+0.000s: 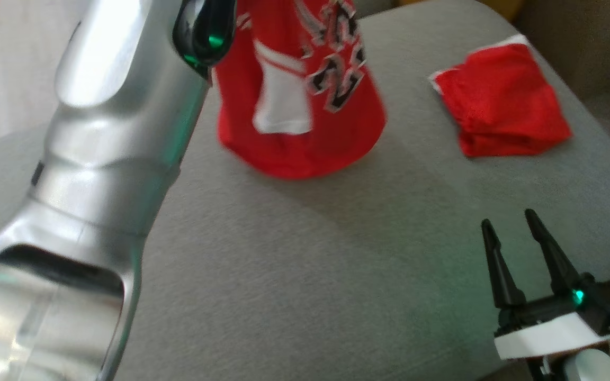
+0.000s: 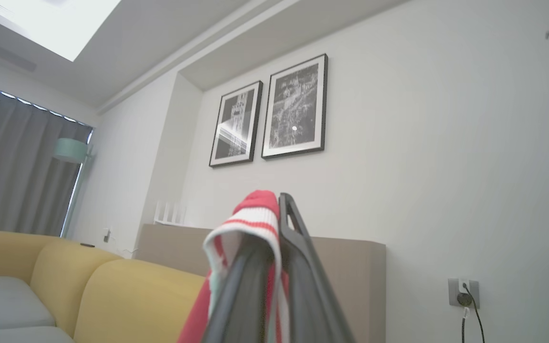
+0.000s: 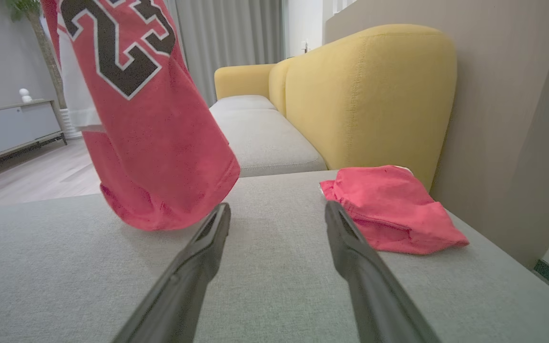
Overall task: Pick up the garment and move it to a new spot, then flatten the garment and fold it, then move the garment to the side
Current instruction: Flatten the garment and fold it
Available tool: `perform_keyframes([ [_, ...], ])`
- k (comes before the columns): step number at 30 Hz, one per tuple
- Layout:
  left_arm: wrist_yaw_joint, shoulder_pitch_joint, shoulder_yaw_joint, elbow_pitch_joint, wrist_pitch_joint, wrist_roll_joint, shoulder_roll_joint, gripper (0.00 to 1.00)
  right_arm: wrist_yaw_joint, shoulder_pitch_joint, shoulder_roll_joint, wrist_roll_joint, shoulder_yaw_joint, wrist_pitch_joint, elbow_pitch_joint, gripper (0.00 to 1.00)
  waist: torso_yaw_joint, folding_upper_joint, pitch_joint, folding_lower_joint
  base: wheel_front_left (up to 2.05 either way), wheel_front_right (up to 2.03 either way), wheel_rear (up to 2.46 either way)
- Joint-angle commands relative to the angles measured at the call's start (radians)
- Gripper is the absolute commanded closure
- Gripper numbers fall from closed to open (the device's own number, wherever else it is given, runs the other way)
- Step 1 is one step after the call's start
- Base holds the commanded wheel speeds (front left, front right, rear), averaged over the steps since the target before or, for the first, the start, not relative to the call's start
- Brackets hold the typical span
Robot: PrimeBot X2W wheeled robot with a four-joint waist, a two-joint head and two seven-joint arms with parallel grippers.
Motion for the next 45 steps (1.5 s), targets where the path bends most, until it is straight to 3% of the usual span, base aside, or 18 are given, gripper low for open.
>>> perform_keyframes([
  [1,0.0,0.009,0.033,-0.043,-0.006,-0.006,0.041,1.0,0.004,-0.002,-0.018,-0.004,0.01,-0.006,-0.039,0.0,0.052,0.0,-0.007,0.0001,0.0,0.0,0.0],
  [5,0.035,0.246,0.048,-0.148,-0.012,-0.033,0.093,1.0,0.004,0.019,-0.009,-0.007,-0.008,-0.006,-0.048,0.0,0.128,0.0,-0.008,0.0001,0.0,0.0,0.0],
  [12,0.129,0.839,0.113,-0.335,-0.026,-0.12,0.153,1.0,0.004,0.035,-0.004,-0.011,-0.02,-0.006,-0.054,0.0,0.222,0.0,0.001,0.0001,0.0,0.0,0.0],
  [16,0.156,1.073,0.161,-0.4,-0.031,-0.134,0.132,1.0,0.004,0.04,-0.01,-0.011,-0.034,-0.006,-0.054,0.0,0.263,0.0,-0.002,0.0001,0.0,0.0,0.0],
  [21,0.146,1.233,0.213,-0.423,-0.031,-0.116,0.084,0.97,0.004,0.05,-0.014,-0.013,-0.036,-0.006,-0.052,0.0,0.295,0.0,-0.011,0.0001,0.0,0.0,0.0],
  [22,0.144,1.251,0.215,-0.419,-0.031,-0.109,0.078,0.57,0.004,0.051,-0.014,-0.014,-0.035,-0.006,-0.051,0.0,0.298,0.0,-0.013,0.0001,0.0,0.0,0.0],
  [23,0.145,1.265,0.215,-0.413,-0.031,-0.099,0.074,0.0,0.004,0.052,-0.014,-0.013,-0.033,-0.006,-0.049,0.0,0.301,0.0,-0.016,0.0001,0.0,0.0,0.0],
  [27,0.172,1.3,0.209,-0.372,-0.031,-0.067,0.067,0.0,0.004,0.055,-0.01,-0.015,-0.027,-0.006,-0.046,0.0,0.308,0.0,-0.025,0.0001,0.0,0.0,0.0],
  [33,0.254,1.34,0.254,-0.342,-0.031,0.022,0.082,0.0,0.004,0.061,-0.008,-0.016,-0.02,-0.006,-0.043,0.0,0.315,0.0,-0.033,0.0001,0.0,0.0,0.0],
  [36,0.312,1.353,0.282,-0.384,-0.031,0.133,0.106,0.0,0.004,0.058,-0.008,-0.014,-0.017,-0.006,-0.045,0.0,0.316,0.0,-0.03,0.0001,0.0,0.0,0.0],
  [37,0.312,1.353,0.282,-0.384,-0.031,0.133,0.106,0.0,0.004,0.058,-0.008,-0.014,-0.017,-0.006,-0.045,0.0,0.316,0.0,-0.03,0.0001,0.0,0.0,0.0],
  [40,0.35,1.337,0.257,-0.444,-0.031,0.295,0.152,0.0,0.004,0.052,-0.008,-0.013,-0.012,-0.006,-0.046,0.0,0.315,0.0,-0.025,0.0001,0.0,0.0,0.0],
  [45,0.344,1.224,0.117,-0.461,-0.007,0.509,0.21,0.0,0.004,0.047,-0.009,-0.013,0.003,-0.006,-0.044,0.0,0.305,0.0,-0.022,0.0001,0.0,0.0,0.0],
])
